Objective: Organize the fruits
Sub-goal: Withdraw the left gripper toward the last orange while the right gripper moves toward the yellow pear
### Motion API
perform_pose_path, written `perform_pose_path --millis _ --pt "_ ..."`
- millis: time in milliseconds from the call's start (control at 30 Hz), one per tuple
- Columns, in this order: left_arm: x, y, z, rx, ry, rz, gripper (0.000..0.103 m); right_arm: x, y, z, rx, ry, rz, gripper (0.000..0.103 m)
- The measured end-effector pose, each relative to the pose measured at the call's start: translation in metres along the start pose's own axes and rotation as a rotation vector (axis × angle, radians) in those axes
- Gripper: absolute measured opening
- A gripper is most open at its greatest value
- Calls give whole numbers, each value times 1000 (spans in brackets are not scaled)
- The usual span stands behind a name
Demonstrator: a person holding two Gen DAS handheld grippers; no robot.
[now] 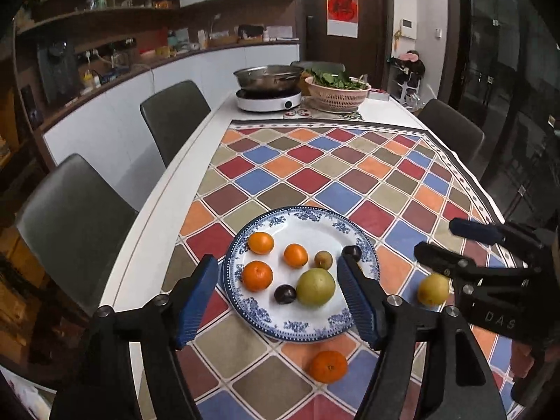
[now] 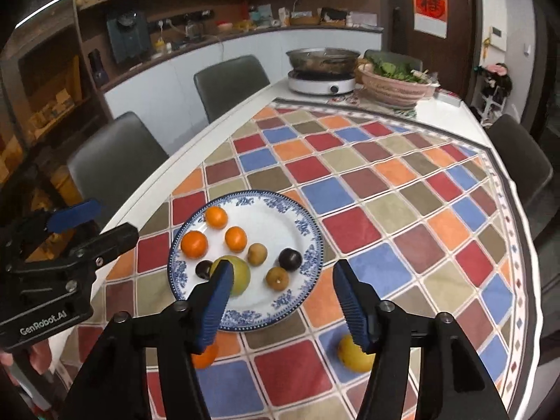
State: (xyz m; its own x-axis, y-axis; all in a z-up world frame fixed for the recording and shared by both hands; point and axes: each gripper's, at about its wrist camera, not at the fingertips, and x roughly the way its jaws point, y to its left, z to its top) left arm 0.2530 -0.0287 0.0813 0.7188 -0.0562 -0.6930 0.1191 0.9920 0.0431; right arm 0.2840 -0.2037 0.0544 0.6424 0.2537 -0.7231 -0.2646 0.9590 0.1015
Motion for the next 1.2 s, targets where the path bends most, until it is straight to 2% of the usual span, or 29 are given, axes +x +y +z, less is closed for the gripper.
perform_pose_path --millis 67,167,300,567,800,967,1200 --pt "-9 -2 -6 -3 -13 0 75 -10 0 -5 -9 -21 -24 62" --pt "-19 -8 -16 -3 -35 -2 77 -25 -1 -15 -18 -55 -62 71" --pt "-28 -16 -26 9 -45 -3 80 -39 -1 -28 -43 -89 -91 74" --pt "-40 -29 -46 12 -57 1 87 -54 -10 -54 6 -134 -114 78" --pt "-31 -40 -70 17 -10 3 87 -41 -27 -78 67 -82 -119 78" --pt "-18 -45 -84 17 31 4 87 -31 -34 -94 59 -42 -147 78" --pt "-3 -49 -106 15 39 46 87 -19 -41 -110 52 -4 -165 78"
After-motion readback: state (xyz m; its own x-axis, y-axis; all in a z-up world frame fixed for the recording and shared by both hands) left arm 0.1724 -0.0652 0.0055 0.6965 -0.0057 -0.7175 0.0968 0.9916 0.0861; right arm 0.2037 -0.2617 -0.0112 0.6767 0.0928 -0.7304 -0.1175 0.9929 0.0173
